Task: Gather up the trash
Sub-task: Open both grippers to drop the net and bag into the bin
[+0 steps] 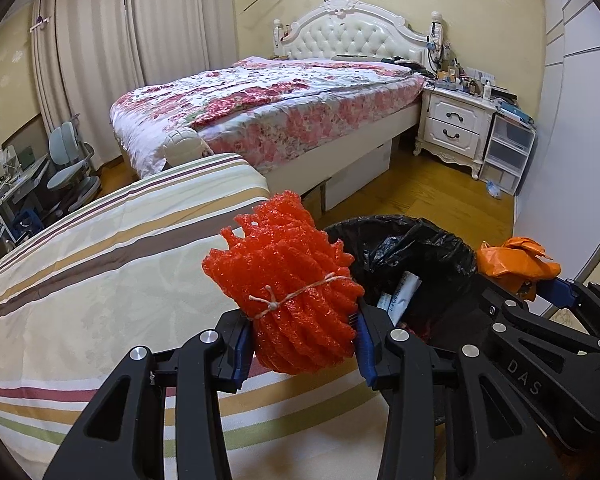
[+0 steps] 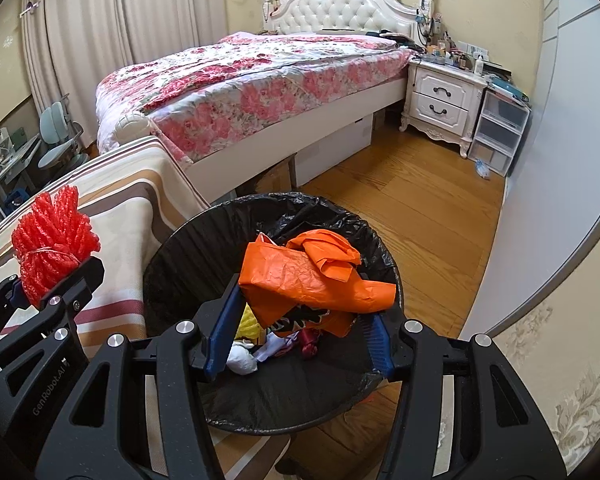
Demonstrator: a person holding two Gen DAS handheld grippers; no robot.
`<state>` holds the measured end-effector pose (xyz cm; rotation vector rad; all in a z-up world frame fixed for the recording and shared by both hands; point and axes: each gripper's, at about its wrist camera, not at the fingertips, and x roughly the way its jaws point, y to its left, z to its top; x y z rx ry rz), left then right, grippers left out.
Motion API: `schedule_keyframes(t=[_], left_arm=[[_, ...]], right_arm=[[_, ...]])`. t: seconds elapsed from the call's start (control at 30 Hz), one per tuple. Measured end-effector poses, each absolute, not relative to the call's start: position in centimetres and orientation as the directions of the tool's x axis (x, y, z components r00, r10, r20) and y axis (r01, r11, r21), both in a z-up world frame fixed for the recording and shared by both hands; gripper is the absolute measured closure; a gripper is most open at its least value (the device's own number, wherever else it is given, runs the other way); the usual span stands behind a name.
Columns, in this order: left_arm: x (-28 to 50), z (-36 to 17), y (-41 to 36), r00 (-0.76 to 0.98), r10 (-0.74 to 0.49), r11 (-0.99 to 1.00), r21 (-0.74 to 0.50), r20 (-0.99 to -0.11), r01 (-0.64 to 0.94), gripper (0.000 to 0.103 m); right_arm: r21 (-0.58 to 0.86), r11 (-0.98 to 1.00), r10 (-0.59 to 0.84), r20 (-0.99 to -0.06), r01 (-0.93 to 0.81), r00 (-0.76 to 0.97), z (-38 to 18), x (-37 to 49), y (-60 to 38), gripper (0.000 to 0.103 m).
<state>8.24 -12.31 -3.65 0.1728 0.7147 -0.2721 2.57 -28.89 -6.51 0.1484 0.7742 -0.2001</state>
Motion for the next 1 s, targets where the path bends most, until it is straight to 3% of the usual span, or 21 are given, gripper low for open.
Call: schedule_keyframes(t=[0.43,0.57,0.8,1.0], left_arm=[[9.7,-4.0,-13.8,0.709,-0.183,0.945,0.076,-0.681,0.317,0.059],[9.6,-4.2,-14.0,0.710,-0.178,0.944,0.084,-0.681,0.318,0.046],[9.6,-4.3,-14.0,0.712,-0.172,0.944,0.092,-0.681,0.316,0.034],[9.4,-4.1,-13.8,0.715,-0.174,0.947,0.085,-0.677,0.310,0.033]], right_arm=[[0.061,0.968,-0.127,-0.722,0.245,0.680,-7.3,3.8,-29.6,0.049],[0.060,0.967,-0.130,-0.725,0.249,0.677,-7.4,4.0,-29.8,0.048],[0.062,0.960,-0.146,-0.723,0.274,0.676,-7.4,4.2,-30.6,0.042],[0.058,0.956,-0.159,-0.718,0.286,0.677,-7.1,3.9,-31.1,0.041]])
